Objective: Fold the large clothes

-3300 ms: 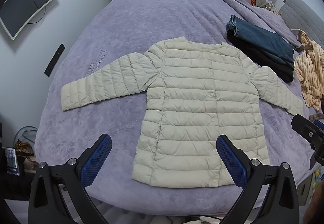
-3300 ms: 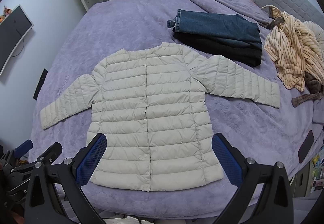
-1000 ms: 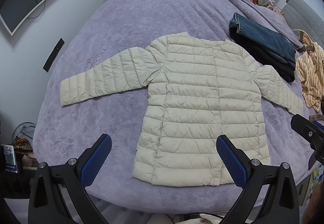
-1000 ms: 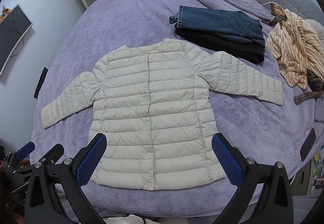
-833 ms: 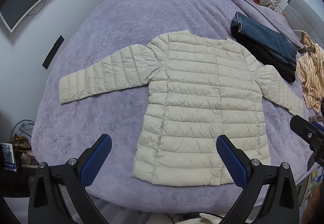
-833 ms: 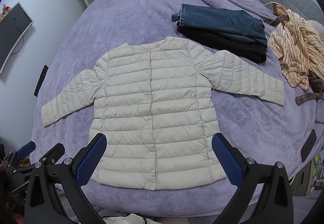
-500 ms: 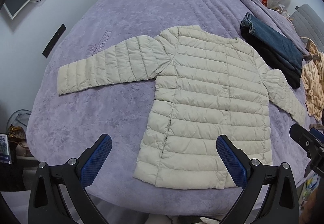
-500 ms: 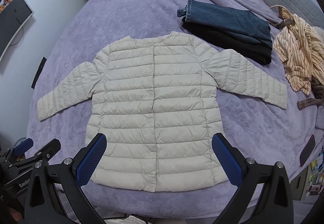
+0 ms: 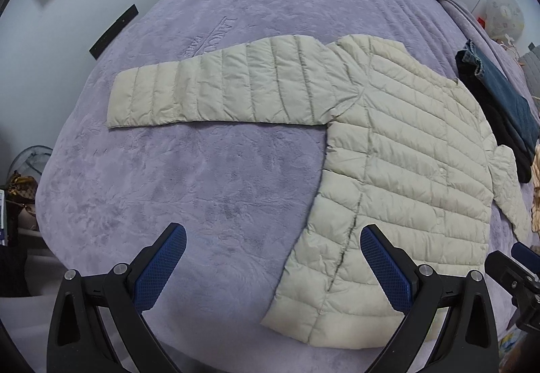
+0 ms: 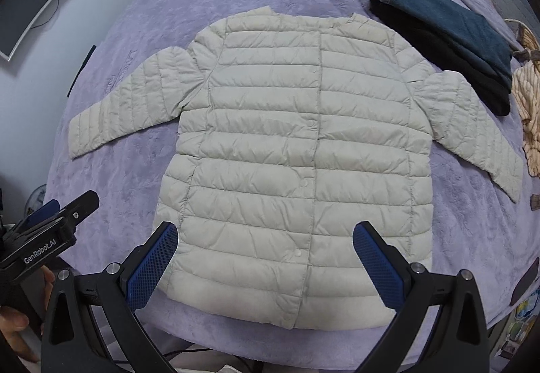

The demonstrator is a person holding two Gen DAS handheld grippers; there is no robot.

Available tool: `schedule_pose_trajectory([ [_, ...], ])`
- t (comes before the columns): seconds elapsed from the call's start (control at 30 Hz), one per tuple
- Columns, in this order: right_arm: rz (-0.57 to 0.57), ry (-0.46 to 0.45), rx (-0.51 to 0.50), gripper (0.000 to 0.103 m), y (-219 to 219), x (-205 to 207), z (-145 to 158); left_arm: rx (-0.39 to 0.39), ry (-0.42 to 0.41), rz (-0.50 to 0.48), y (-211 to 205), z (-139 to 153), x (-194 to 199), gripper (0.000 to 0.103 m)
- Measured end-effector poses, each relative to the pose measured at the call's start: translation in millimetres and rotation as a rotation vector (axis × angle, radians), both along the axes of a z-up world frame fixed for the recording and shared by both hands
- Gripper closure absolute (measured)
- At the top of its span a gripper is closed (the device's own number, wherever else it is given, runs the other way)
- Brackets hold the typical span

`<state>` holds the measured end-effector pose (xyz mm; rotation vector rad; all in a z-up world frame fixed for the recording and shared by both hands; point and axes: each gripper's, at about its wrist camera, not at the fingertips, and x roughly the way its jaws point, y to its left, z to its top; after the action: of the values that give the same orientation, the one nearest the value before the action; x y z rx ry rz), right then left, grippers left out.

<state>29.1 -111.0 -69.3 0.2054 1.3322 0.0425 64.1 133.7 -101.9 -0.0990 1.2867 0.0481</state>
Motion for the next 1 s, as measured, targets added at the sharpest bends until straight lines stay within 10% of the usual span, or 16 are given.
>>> schedule_pose_trajectory([
  [0.53, 0.088, -0.07, 0.082, 0.006, 65.1, 104.4, -74.4, -0.319, -0.108, 0.283, 128.5, -100.9, 84.6, 0.0],
  [0.77, 0.099, -0.084, 0.12, 0.065, 83.2, 148.1, -108.4, -0.457, -0.112, 0.342, 150.2, -140.7, 118.0, 0.0],
  [1.0, 0.107, -0.107, 0.155, 0.067, 94.3, 177.6, -142.9, -0.481, -0.133, 0.371, 153.3, -164.8, 138.1, 0.0],
])
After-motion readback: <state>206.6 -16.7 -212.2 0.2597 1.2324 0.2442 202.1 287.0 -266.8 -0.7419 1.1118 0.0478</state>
